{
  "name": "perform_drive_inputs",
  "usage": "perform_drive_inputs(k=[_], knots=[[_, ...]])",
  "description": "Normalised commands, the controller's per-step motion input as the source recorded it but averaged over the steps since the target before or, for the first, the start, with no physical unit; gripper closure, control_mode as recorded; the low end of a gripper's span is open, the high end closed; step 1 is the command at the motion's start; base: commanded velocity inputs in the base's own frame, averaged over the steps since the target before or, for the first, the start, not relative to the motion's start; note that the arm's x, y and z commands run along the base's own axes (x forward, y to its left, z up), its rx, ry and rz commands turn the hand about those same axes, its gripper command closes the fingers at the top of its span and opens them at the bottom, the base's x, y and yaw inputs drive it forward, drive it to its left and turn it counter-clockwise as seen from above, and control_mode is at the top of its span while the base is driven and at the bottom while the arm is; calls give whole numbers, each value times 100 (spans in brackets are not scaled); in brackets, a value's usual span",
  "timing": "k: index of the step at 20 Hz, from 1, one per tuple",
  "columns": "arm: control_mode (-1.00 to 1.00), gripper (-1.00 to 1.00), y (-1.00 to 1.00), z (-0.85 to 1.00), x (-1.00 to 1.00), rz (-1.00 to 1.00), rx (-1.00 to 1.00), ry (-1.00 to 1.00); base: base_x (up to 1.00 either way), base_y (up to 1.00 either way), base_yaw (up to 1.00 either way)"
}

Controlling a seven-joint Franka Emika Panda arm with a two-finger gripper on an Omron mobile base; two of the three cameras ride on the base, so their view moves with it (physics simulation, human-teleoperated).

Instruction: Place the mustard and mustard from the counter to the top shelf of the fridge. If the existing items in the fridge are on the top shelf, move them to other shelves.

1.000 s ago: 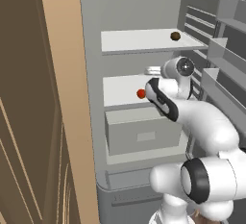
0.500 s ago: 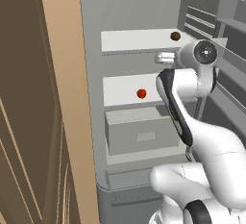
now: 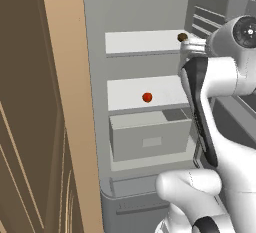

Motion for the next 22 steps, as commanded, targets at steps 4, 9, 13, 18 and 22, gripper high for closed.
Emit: perform_drive_inputs(k=[4, 9, 13, 18, 22], knots=[[-100, -100, -19, -1, -13, -10, 0, -17, 0, 0, 0], [-100, -100, -12, -9, 55, -7, 0, -11, 0, 0, 0], [-100, -100, -9, 0, 75, 0, 2, 1, 0, 0, 0], [-100, -100, -12, 0, 90, 0, 2, 15, 0, 0, 0], [-100, -100, -18, 0, 86, 0, 1, 18, 0, 0, 0]])
